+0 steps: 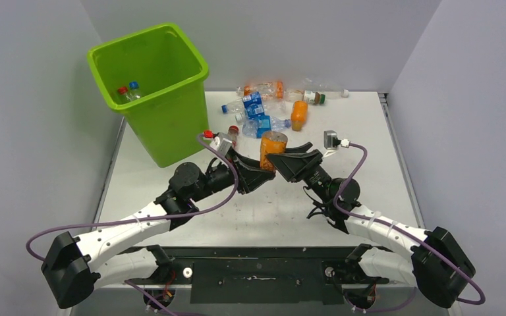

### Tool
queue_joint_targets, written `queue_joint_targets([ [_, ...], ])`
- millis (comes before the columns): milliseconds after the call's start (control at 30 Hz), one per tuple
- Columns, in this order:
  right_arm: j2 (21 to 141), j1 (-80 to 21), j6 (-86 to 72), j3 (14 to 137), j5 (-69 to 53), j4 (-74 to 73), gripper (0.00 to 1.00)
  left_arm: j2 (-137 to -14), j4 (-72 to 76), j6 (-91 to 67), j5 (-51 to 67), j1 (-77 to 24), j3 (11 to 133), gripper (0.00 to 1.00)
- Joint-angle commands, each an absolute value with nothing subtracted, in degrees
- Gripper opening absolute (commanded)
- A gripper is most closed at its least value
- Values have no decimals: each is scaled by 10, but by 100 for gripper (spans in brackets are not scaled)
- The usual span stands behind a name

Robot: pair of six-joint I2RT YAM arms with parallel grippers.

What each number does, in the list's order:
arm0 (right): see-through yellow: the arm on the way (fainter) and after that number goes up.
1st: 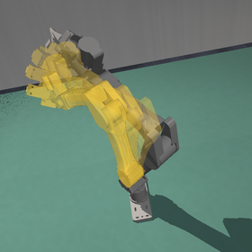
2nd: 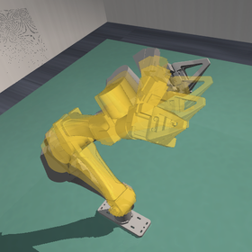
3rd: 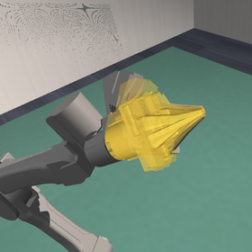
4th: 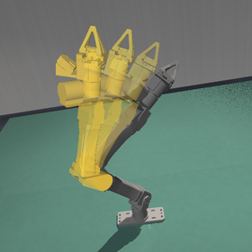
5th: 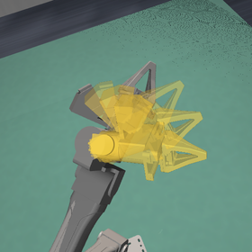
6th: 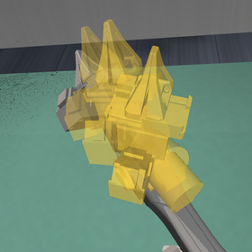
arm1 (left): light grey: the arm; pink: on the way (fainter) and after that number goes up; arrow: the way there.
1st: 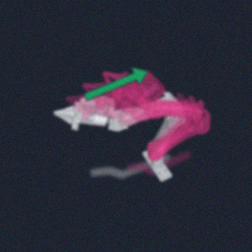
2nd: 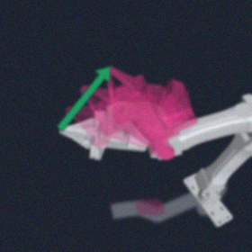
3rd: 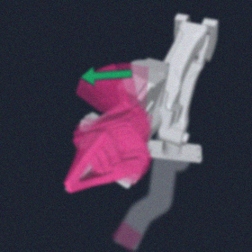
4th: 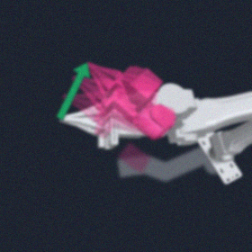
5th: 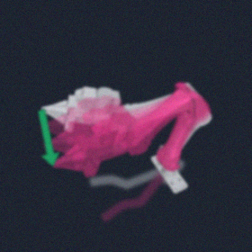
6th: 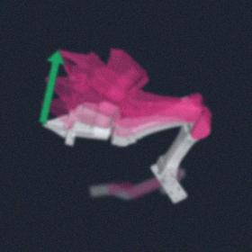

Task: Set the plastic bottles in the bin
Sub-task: Place the plastic bottle in the trash bin.

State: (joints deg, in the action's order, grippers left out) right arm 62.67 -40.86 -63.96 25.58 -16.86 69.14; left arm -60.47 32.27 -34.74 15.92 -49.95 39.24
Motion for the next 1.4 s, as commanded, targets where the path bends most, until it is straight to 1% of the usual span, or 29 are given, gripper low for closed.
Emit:
queue_joint_targets([
  [0, 608, -412, -621, 285, -220, 696, 57, -601, 321, -334, 169, -505, 418, 0],
  [33, 602, -412, -611, 295, -232, 667, 79, -595, 316, -331, 164, -506, 417, 0],
  [67, 594, -412, -596, 307, -244, 636, 89, -587, 310, -328, 155, -507, 414, 0],
  [100, 580, -412, -575, 320, -248, 591, 97, -577, 302, -324, 139, -506, 412, 0],
  [133, 564, -411, -547, 336, -246, 538, 98, -565, 294, -318, 120, -506, 408, 0],
  [167, 543, -411, -517, 350, -240, 485, 93, -549, 283, -310, 100, -506, 404, 0],
  [200, 522, -409, -475, 374, -233, 424, 90, -532, 269, -302, 82, -506, 402, 0],
  [333, 446, -408, -296, 459, -176, 194, 90, -462, 207, -241, 15, -506, 412, 0],
  [433, 416, -408, -234, 503, -141, 85, 90, -429, 159, -195, -16, -505, 448, 0],
  [600, 371, -408, -211, 508, -79, 14, 90, -412, 76, -125, -57, -504, 520, 0],
  [700, 336, -408, -211, 484, -41, 2, 90, -410, 26, -77, -113, -504, 566, 0],
  [767, 319, -408, -213, 466, -14, -15, 90, -414, 3, -42, -168, -504, 596, 0],
  [833, 309, -409, -219, 451, 22, -40, 90, -431, -34, 3, -263, -503, 637, 0],
  [933, 303, -408, -246, 427, 94, -80, 90, -479, -36, 91, -390, -483, 703, 0],
  [967, 299, -409, -256, 418, 126, -99, 90, -499, -33, 111, -408, -461, 722, 0],
  [1000, 294, -409, -267, 406, 174, -113, 90, -520, -40, 112, -408, -415, 747, 0],
  [1100, 260, -409, -312, 355, 277, -138, 90, -582, -92, 32, -350, -271, 833, 0],
  [1233, 237, -408, -343, 314, 297, -151, 90, -639, -102, -89, -304, -141, 883, 0],
  [1367, 261, -409, -366, 322, 296, -181, 90, -726, -162, -215, -205, -33, 945, 0],
])
